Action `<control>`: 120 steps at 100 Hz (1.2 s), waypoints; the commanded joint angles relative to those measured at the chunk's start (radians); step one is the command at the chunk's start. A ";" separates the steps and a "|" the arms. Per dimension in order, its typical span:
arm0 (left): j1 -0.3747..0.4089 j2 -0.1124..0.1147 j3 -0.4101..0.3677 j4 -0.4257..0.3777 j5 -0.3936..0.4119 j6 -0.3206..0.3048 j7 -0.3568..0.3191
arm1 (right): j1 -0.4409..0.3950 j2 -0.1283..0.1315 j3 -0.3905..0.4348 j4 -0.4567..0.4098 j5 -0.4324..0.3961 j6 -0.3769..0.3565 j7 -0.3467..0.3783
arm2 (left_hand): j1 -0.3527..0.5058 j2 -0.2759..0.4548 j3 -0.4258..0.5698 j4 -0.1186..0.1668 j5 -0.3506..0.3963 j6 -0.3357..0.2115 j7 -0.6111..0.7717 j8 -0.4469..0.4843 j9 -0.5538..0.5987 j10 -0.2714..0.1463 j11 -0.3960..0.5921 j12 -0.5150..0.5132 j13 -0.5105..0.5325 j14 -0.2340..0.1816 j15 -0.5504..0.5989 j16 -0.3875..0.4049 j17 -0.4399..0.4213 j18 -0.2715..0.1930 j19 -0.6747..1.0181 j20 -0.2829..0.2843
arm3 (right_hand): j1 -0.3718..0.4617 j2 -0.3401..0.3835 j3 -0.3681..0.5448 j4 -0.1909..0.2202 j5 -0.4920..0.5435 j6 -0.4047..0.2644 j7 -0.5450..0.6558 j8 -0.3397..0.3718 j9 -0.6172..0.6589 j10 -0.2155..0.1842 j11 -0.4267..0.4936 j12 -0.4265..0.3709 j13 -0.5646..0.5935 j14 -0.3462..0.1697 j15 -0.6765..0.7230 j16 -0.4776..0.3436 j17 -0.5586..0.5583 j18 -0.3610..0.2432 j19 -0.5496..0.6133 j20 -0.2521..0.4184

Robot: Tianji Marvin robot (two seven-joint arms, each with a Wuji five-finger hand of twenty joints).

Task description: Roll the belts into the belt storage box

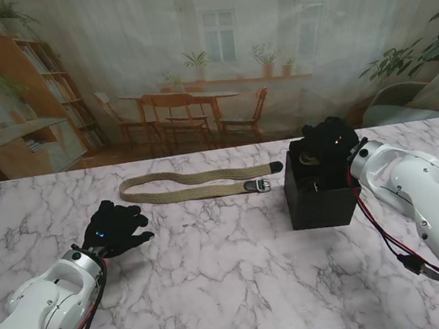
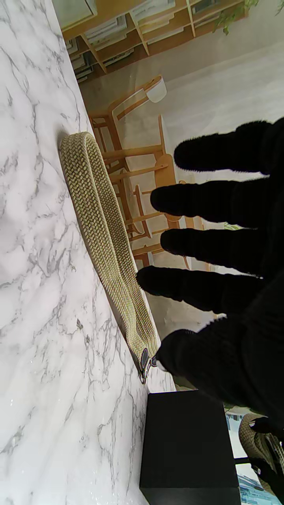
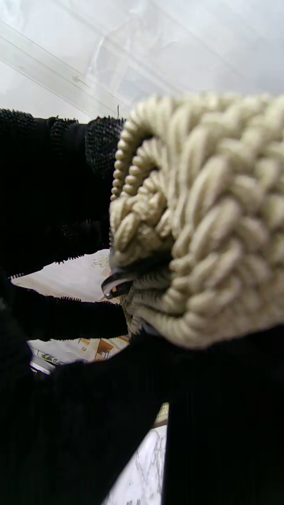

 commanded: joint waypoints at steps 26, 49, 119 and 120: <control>0.004 -0.001 -0.001 -0.002 -0.002 0.000 -0.012 | 0.012 -0.005 -0.055 0.050 0.056 -0.005 0.042 | -0.013 0.040 -0.018 0.002 0.010 -0.010 -0.013 -0.003 -0.034 0.014 -0.014 -0.004 -0.022 0.016 -0.026 -0.013 -0.018 0.039 -0.028 -0.004 | 0.255 0.125 0.162 0.079 0.132 0.025 0.164 0.110 0.079 -0.157 0.072 0.055 0.122 -0.217 0.313 0.055 0.010 -0.102 -0.008 0.010; 0.001 -0.001 0.000 0.004 -0.006 -0.006 -0.011 | 0.028 -0.014 -0.084 0.080 0.115 0.032 0.038 | -0.014 0.039 -0.018 0.002 0.009 -0.010 -0.015 -0.003 -0.035 0.013 -0.015 -0.004 -0.022 0.015 -0.027 -0.013 -0.018 0.039 -0.027 -0.003 | 0.240 0.161 0.094 0.085 0.118 0.037 0.127 0.088 0.063 -0.140 0.046 0.032 0.113 -0.198 0.234 0.035 0.005 -0.093 -0.043 -0.007; -0.011 -0.001 0.009 0.015 -0.014 -0.020 -0.009 | 0.021 0.011 -0.051 0.110 0.020 -0.034 -0.031 | -0.009 0.035 -0.017 0.002 0.009 -0.014 -0.026 -0.008 -0.034 0.011 -0.013 -0.003 -0.020 0.014 -0.025 -0.013 -0.013 0.036 -0.017 0.004 | -0.217 0.399 -0.093 0.223 -0.046 0.151 -0.143 -0.092 -0.157 -0.108 -0.216 -0.332 -0.215 -0.080 -0.248 -0.235 -0.345 0.014 -0.236 -0.125; -0.011 -0.001 0.009 0.015 -0.014 -0.020 -0.009 | 0.022 0.012 -0.051 0.112 0.019 -0.036 -0.035 | -0.009 0.036 -0.017 0.002 0.009 -0.014 -0.026 -0.008 -0.034 0.012 -0.014 -0.003 -0.020 0.014 -0.025 -0.013 -0.014 0.036 -0.018 0.004 | -0.222 0.401 -0.096 0.223 -0.047 0.150 -0.144 -0.092 -0.157 -0.109 -0.216 -0.333 -0.216 -0.081 -0.249 -0.236 -0.349 0.015 -0.237 -0.126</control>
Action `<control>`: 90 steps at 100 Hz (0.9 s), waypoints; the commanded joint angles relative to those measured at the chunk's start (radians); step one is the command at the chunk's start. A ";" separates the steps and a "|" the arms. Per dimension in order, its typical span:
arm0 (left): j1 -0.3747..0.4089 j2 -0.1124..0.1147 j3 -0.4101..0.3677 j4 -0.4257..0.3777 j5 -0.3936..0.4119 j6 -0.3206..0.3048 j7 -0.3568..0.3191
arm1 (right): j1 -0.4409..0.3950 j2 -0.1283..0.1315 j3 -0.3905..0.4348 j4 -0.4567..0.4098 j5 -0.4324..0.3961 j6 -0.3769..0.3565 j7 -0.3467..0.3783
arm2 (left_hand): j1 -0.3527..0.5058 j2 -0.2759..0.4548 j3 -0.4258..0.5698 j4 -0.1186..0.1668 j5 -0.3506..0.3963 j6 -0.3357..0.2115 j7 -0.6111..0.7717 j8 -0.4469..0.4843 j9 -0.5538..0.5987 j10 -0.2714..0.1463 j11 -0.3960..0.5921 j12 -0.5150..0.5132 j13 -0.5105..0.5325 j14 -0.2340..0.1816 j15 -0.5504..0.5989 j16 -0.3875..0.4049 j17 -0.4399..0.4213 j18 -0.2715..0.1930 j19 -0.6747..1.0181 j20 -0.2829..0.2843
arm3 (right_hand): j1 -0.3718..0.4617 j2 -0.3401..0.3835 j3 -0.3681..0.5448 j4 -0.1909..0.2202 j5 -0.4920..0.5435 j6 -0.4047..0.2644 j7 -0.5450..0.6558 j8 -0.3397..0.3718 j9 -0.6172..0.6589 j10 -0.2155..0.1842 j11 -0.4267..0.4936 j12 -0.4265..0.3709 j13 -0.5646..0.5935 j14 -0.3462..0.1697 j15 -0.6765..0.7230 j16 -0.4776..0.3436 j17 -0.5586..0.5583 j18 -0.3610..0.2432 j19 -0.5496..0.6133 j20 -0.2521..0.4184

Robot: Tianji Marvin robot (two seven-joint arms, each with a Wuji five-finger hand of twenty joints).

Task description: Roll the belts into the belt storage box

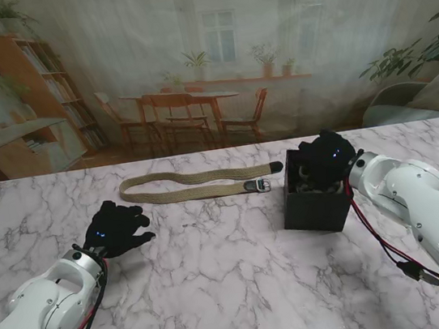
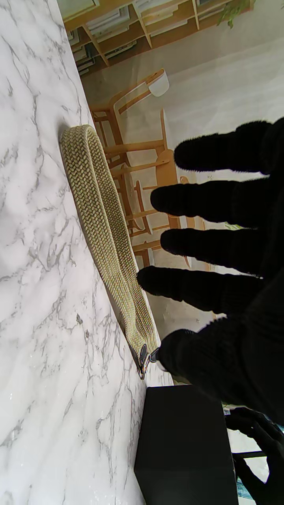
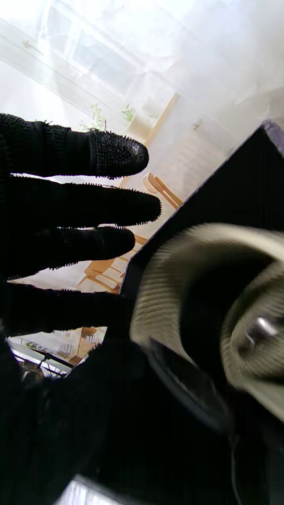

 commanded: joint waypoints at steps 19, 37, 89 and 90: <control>-0.003 -0.001 0.005 0.002 0.001 -0.001 -0.013 | -0.015 0.016 0.038 -0.005 -0.035 -0.045 -0.070 | -0.010 0.035 -0.017 0.002 0.010 -0.013 -0.012 -0.007 -0.032 0.011 -0.012 -0.003 -0.021 0.016 -0.026 -0.005 -0.014 0.035 -0.018 0.004 | -0.078 0.066 -0.051 0.031 -0.025 0.015 -0.016 0.025 -0.033 -0.002 -0.028 -0.022 -0.047 0.003 -0.052 -0.024 -0.062 0.038 -0.014 -0.019; -0.007 -0.001 0.004 0.001 0.001 -0.001 -0.018 | -0.069 0.013 0.133 -0.086 -0.063 -0.059 -0.118 | -0.011 0.038 -0.018 0.002 0.000 -0.012 -0.023 -0.013 -0.024 0.009 -0.010 -0.002 -0.018 0.015 -0.026 -0.005 -0.013 0.037 -0.019 0.003 | -0.044 0.089 -0.039 0.041 -0.009 0.003 -0.024 0.026 -0.015 -0.009 -0.038 -0.028 -0.043 0.000 -0.052 -0.026 -0.067 0.039 -0.014 -0.019; -0.031 -0.012 0.006 0.017 -0.054 -0.003 0.035 | -0.480 -0.107 0.290 -0.394 0.346 0.137 -0.232 | -0.014 0.049 -0.020 0.003 -0.058 -0.008 -0.103 -0.082 -0.004 0.006 0.057 0.076 -0.021 0.011 -0.020 0.003 -0.012 0.033 -0.013 0.007 | -0.057 0.132 -0.256 0.058 0.102 0.007 -0.147 0.042 0.073 0.004 -0.185 -0.040 -0.100 0.060 -0.120 -0.034 -0.201 0.133 -0.103 -0.007; -0.032 -0.012 0.007 0.018 -0.055 -0.003 0.036 | -0.485 -0.108 0.286 -0.391 0.347 0.140 -0.245 | -0.014 0.049 -0.020 0.003 -0.060 -0.008 -0.104 -0.082 -0.007 0.007 0.056 0.077 -0.023 0.011 -0.021 0.003 -0.012 0.033 -0.013 0.007 | -0.056 0.132 -0.258 0.058 0.103 0.007 -0.148 0.043 0.075 0.002 -0.186 -0.040 -0.099 0.061 -0.120 -0.034 -0.200 0.133 -0.102 -0.006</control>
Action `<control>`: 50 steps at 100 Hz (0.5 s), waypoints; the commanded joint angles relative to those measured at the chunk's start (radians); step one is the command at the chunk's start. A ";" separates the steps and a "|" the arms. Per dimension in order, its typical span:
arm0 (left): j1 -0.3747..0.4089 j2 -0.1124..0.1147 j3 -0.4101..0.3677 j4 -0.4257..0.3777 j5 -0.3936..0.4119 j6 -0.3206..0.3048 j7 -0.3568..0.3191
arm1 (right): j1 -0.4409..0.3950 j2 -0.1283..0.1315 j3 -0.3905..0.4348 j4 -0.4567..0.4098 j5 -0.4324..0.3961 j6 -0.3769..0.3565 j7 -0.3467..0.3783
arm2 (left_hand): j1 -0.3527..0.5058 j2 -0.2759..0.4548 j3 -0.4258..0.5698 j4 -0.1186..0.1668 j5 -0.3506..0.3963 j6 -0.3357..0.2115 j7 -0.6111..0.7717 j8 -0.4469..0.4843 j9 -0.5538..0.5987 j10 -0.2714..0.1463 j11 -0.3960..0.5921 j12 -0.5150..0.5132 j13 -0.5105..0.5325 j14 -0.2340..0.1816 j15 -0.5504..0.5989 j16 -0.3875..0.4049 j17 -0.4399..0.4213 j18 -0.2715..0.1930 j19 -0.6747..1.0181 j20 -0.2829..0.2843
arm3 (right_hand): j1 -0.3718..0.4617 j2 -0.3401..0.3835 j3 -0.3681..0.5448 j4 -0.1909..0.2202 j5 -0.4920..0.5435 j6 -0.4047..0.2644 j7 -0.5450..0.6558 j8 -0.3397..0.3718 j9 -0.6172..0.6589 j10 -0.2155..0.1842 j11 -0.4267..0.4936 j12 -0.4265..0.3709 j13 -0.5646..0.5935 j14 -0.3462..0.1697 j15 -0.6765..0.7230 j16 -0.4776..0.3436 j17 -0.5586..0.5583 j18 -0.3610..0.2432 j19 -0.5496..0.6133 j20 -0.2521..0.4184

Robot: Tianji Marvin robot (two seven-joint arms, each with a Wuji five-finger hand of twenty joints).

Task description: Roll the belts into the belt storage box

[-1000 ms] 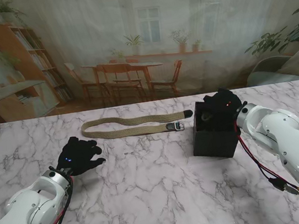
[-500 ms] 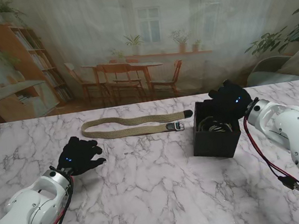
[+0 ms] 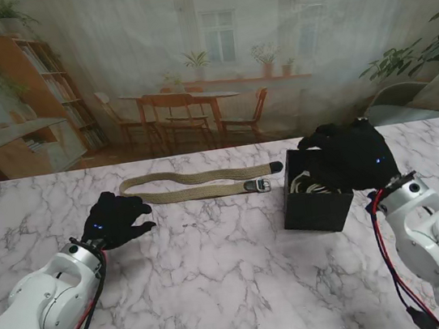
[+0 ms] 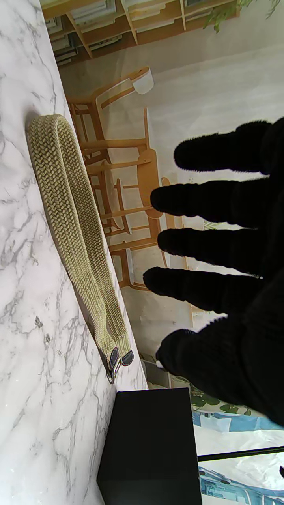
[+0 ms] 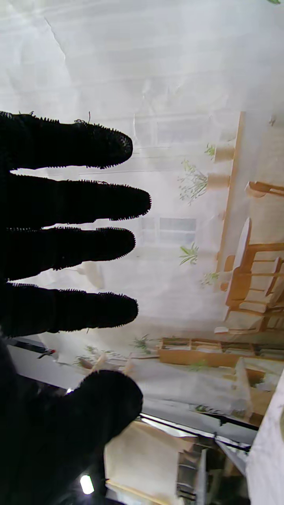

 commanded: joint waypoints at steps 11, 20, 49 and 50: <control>-0.028 -0.006 0.009 0.033 -0.021 -0.010 -0.009 | -0.086 -0.027 -0.067 0.040 0.006 0.044 -0.144 | -0.015 0.049 -0.020 0.003 -0.049 -0.011 -0.033 -0.016 -0.053 0.010 -0.036 -0.016 -0.039 0.006 -0.039 -0.010 -0.016 0.026 -0.032 -0.006 | 0.018 0.034 -0.034 0.028 0.033 0.006 -0.027 0.034 0.028 0.008 -0.037 0.005 -0.021 0.015 -0.054 -0.002 -0.016 0.034 -0.015 0.007; -0.059 -0.005 0.011 0.061 -0.039 -0.023 -0.029 | -0.107 -0.031 -0.084 0.045 0.010 0.055 -0.184 | -0.014 0.049 -0.019 0.004 -0.047 -0.011 -0.032 -0.017 -0.063 0.011 -0.058 -0.044 -0.048 0.005 -0.050 -0.021 -0.018 0.025 -0.048 -0.017 | 0.020 0.033 -0.036 0.029 0.041 0.005 -0.027 0.037 0.033 0.007 -0.040 0.007 -0.020 0.012 -0.056 -0.001 -0.015 0.034 -0.015 0.009; -0.190 0.006 0.043 0.181 -0.053 -0.029 -0.086 | -0.140 -0.044 -0.098 0.069 0.042 0.087 -0.252 | -0.014 0.052 -0.018 0.005 -0.083 0.006 -0.051 -0.026 -0.067 0.002 -0.043 -0.046 -0.068 -0.003 -0.055 -0.028 -0.025 0.013 -0.050 -0.019 | 0.031 0.019 -0.023 0.031 0.059 0.011 -0.026 0.048 0.043 0.007 -0.041 0.016 -0.019 0.017 -0.057 0.002 -0.016 0.036 -0.017 0.016; -0.196 0.006 0.046 0.188 -0.055 -0.028 -0.087 | -0.141 -0.044 -0.097 0.069 0.043 0.089 -0.252 | -0.014 0.052 -0.018 0.005 -0.085 0.006 -0.053 -0.027 -0.069 0.001 -0.044 -0.047 -0.070 -0.004 -0.056 -0.029 -0.026 0.012 -0.051 -0.019 | 0.031 0.019 -0.023 0.031 0.060 0.010 -0.026 0.048 0.043 0.006 -0.042 0.016 -0.019 0.017 -0.057 0.002 -0.017 0.038 -0.017 0.016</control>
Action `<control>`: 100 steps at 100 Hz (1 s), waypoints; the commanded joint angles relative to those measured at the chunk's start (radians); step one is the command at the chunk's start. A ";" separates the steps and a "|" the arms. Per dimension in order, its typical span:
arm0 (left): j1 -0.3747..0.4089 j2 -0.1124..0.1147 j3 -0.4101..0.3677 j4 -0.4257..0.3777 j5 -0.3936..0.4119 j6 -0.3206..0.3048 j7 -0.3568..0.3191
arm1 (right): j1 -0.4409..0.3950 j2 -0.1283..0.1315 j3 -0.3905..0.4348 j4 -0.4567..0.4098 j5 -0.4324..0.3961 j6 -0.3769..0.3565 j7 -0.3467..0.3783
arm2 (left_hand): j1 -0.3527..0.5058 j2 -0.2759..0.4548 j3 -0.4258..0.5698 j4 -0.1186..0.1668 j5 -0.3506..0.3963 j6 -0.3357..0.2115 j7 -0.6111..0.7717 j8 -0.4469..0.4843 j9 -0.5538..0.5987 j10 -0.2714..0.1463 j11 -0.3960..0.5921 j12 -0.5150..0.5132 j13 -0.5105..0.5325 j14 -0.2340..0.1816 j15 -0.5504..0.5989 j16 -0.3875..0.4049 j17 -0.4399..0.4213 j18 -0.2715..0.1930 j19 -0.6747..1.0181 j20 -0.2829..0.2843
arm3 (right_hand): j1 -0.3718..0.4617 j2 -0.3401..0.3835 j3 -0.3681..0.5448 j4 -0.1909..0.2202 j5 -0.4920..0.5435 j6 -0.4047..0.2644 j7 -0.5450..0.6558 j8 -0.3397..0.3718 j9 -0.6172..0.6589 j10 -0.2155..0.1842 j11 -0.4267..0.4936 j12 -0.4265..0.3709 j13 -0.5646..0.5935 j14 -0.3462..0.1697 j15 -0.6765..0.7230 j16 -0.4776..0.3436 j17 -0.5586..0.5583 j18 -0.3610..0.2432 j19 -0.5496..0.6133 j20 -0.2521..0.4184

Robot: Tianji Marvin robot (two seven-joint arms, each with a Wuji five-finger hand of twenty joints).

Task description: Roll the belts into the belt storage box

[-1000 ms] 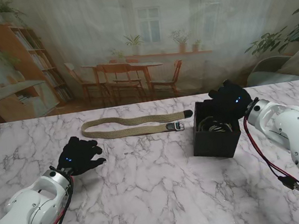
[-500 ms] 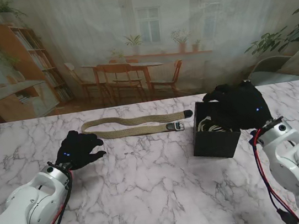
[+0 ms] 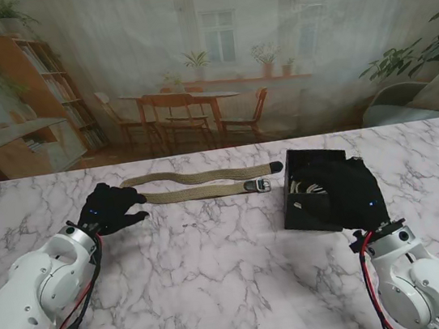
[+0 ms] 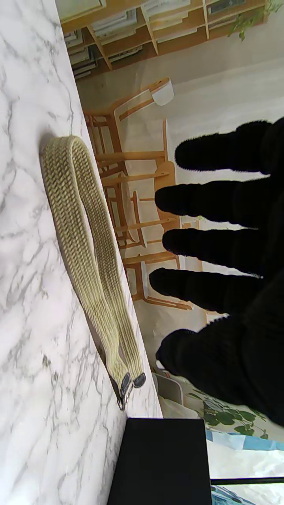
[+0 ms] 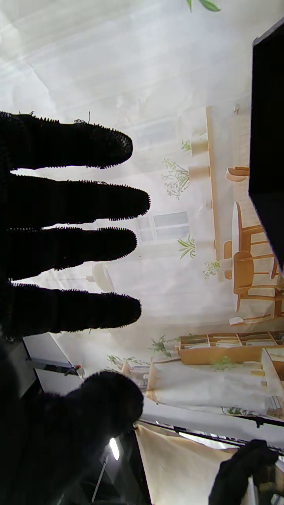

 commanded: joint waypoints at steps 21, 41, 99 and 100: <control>-0.172 0.014 0.086 0.160 -0.032 0.055 -0.086 | -0.034 -0.015 0.016 0.019 0.020 0.018 -0.044 | -0.032 0.046 -0.022 0.002 -0.107 -0.003 -0.085 -0.063 -0.205 -0.015 -0.116 -0.158 -0.128 -0.026 -0.132 -0.156 -0.044 -0.020 -0.112 -0.065 | 0.036 0.024 -0.005 0.031 0.033 0.017 -0.016 0.028 0.017 0.006 -0.018 0.015 -0.023 0.012 -0.031 0.005 -0.019 0.033 -0.013 0.022; -0.261 0.022 0.146 0.251 -0.038 0.076 -0.124 | -0.043 -0.021 0.024 0.019 0.030 0.025 -0.070 | -0.084 -0.001 -0.022 0.000 -0.218 -0.040 -0.169 -0.135 -0.354 -0.056 -0.144 -0.237 -0.206 -0.054 -0.171 -0.235 -0.074 -0.055 -0.195 -0.104 | 0.039 0.022 -0.002 0.030 0.010 0.027 -0.028 0.028 0.018 0.009 -0.012 0.021 -0.019 0.012 -0.025 0.009 -0.017 0.031 -0.009 0.030; -0.456 0.012 0.442 0.472 -0.173 0.192 -0.145 | -0.047 -0.019 0.027 0.017 0.023 0.031 -0.065 | -0.067 -0.019 -0.009 0.002 -0.258 -0.088 -0.168 -0.143 -0.472 -0.075 -0.130 -0.246 -0.282 -0.075 -0.175 -0.244 -0.112 -0.069 -0.253 -0.103 | 0.039 0.023 -0.005 0.030 0.020 0.025 -0.022 0.037 0.000 0.021 -0.004 0.030 -0.028 0.019 -0.019 0.015 -0.016 0.029 -0.004 0.047; -0.457 0.012 0.446 0.474 -0.173 0.195 -0.146 | -0.047 -0.019 0.027 0.017 0.024 0.031 -0.065 | -0.066 -0.018 -0.008 0.002 -0.257 -0.089 -0.167 -0.143 -0.472 -0.075 -0.130 -0.246 -0.282 -0.077 -0.175 -0.244 -0.112 -0.069 -0.253 -0.103 | 0.039 0.023 -0.005 0.030 0.021 0.026 -0.022 0.038 -0.001 0.022 -0.004 0.030 -0.028 0.020 -0.019 0.015 -0.016 0.029 -0.004 0.047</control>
